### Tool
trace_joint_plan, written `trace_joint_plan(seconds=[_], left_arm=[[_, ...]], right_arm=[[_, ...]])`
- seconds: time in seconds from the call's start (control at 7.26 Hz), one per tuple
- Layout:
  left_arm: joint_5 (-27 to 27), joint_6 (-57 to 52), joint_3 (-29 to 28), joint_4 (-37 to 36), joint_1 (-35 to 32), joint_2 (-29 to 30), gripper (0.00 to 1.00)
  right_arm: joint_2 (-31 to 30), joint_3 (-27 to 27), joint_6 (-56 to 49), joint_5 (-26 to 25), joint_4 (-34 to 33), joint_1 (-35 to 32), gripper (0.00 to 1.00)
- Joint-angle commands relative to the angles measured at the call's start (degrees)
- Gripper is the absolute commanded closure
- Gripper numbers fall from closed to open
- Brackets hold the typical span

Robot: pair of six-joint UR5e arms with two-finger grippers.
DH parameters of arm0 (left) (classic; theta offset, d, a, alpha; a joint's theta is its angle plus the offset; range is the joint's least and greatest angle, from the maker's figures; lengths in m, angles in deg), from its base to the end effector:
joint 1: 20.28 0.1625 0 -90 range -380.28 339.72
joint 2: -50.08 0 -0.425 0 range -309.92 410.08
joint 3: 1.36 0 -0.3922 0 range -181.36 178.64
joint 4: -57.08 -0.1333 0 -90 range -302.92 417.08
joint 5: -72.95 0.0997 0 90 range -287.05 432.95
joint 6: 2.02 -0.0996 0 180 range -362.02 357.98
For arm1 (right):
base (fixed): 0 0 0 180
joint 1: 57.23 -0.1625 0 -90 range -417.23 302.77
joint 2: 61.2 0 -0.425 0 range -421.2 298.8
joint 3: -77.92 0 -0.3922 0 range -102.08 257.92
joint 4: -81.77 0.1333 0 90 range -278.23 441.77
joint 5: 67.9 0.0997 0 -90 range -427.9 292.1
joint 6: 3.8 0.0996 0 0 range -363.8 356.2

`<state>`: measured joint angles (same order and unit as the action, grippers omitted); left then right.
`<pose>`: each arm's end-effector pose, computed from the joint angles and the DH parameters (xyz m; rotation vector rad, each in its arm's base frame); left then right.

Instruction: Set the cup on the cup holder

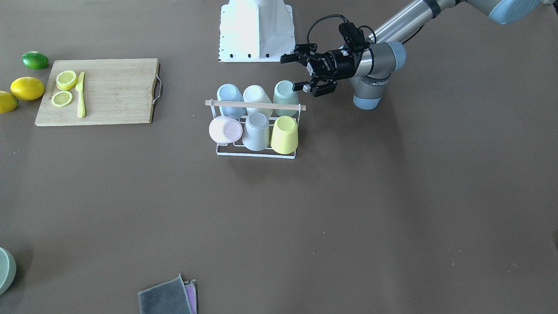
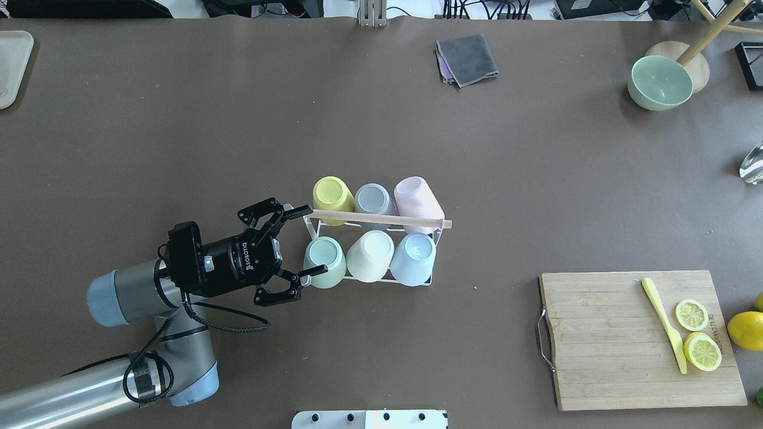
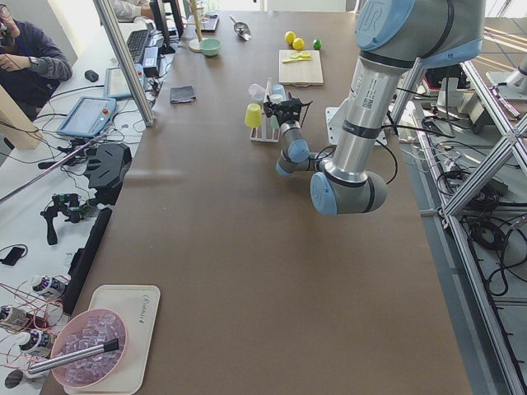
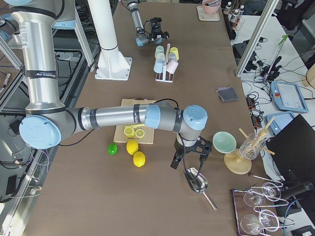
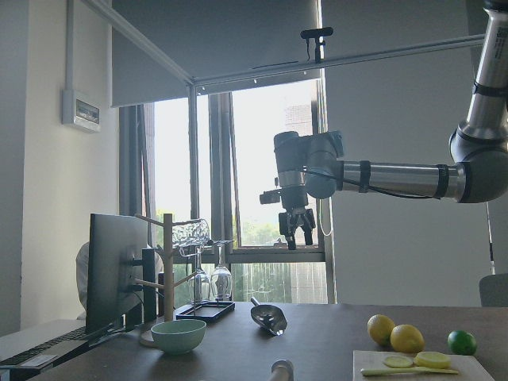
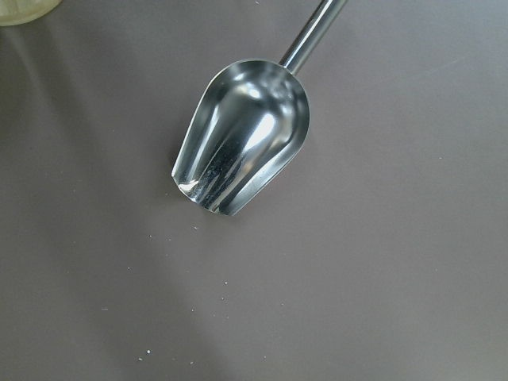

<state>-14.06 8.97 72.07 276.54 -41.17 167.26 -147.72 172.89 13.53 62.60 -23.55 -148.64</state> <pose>0.4804 -0.3316 0.3281 1.9146 1.5787 0.3812 0.0810 -0.5018 0.6162 -0.2127 -0.6870 0.3553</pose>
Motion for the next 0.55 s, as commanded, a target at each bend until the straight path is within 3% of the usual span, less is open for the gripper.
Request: trace_joint_plan(seconds=[0.0, 0.14, 0.41], left_arm=[[-0.2, 0.3, 1.7, -0.3, -1.2, -0.4, 0.03], [-0.4, 0.7, 4.2, -2.3, -2.1, -1.8, 0.03], [-1.2, 4.0, 9.5, -13.2, -4.8, -3.1, 0.03]], right_arm=[[0.0, 0.0, 0.0, 0.1, 0.2, 0.0, 0.0], [0.0, -0.7, 0.0, 1.2, 0.3, 0.0, 0.0], [-0.4, -0.5, 0.0, 1.4, 0.4, 0.0, 0.0]])
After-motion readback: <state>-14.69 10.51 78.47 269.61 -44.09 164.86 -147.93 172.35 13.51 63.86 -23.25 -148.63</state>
